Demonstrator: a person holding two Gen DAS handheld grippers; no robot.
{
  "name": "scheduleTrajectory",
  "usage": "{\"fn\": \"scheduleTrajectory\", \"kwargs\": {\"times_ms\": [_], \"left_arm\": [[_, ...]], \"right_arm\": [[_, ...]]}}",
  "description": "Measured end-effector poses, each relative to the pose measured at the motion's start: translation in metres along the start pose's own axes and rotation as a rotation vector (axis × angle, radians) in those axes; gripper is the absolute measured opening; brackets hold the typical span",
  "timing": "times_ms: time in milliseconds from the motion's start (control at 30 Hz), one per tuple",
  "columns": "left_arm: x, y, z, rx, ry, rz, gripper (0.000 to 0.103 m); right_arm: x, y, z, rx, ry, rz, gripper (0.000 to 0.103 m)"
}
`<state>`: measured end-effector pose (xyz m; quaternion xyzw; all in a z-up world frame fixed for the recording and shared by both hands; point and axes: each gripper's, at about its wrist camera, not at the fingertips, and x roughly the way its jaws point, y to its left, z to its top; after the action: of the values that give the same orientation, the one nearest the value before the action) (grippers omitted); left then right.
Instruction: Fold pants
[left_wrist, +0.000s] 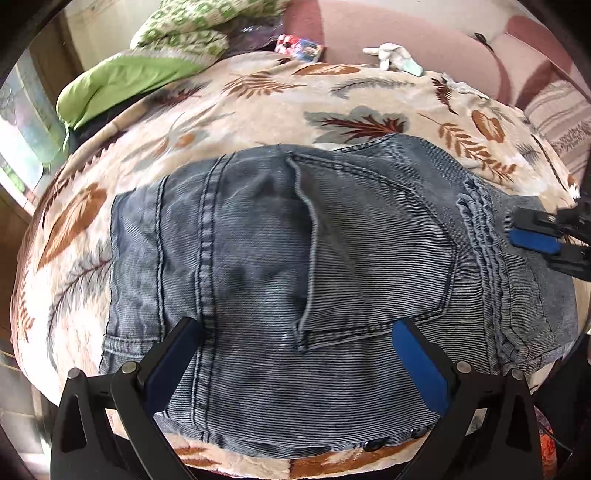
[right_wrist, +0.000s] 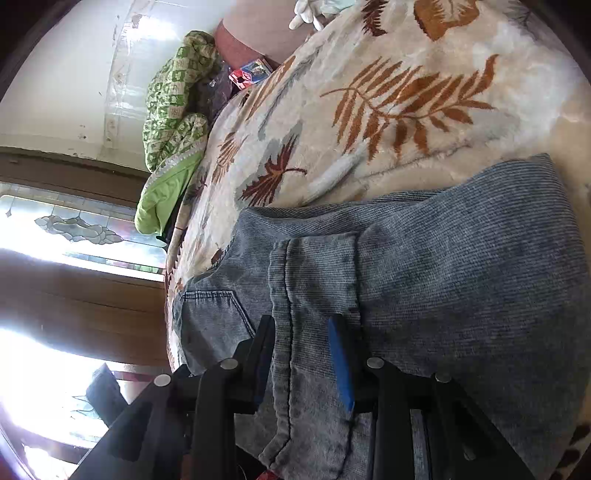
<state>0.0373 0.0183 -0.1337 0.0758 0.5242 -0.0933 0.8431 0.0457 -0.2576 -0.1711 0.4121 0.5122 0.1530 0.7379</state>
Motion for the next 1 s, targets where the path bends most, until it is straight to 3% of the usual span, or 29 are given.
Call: {"fn": "scheduleTrajectory", "kwargs": {"times_ms": [67, 167, 267, 467, 600, 700, 767, 1000], "left_arm": [[-0.008, 0.010, 0.001, -0.028, -0.020, -0.026, 0.103], [-0.019, 0.030, 0.002, -0.080, -0.038, -0.007, 0.103], [-0.031, 0.061, 0.001, -0.171, -0.049, 0.014, 0.103], [-0.059, 0.149, -0.009, -0.402, -0.079, 0.118, 0.103], [-0.073, 0.190, -0.023, -0.514, -0.082, 0.124, 0.103], [-0.073, 0.199, -0.026, -0.544, -0.070, 0.131, 0.103], [-0.063, 0.194, -0.025, -0.543, -0.032, 0.095, 0.103], [-0.036, 0.160, -0.032, -0.531, 0.068, -0.026, 0.103]], "right_arm": [[-0.014, 0.007, -0.008, -0.036, -0.002, 0.002, 0.035], [-0.033, 0.015, -0.026, -0.081, 0.020, 0.022, 0.035], [-0.042, 0.024, -0.048, -0.165, 0.032, -0.024, 0.035], [-0.006, 0.026, -0.078, -0.306, 0.147, -0.140, 0.035], [-0.011, 0.029, -0.072, -0.345, 0.109, -0.067, 0.035], [-0.028, 0.027, -0.068, -0.380, 0.017, 0.081, 0.035], [-0.039, 0.025, -0.067, -0.415, -0.044, 0.134, 0.035], [-0.048, 0.020, -0.063, -0.423, -0.141, 0.059, 0.035]]}}
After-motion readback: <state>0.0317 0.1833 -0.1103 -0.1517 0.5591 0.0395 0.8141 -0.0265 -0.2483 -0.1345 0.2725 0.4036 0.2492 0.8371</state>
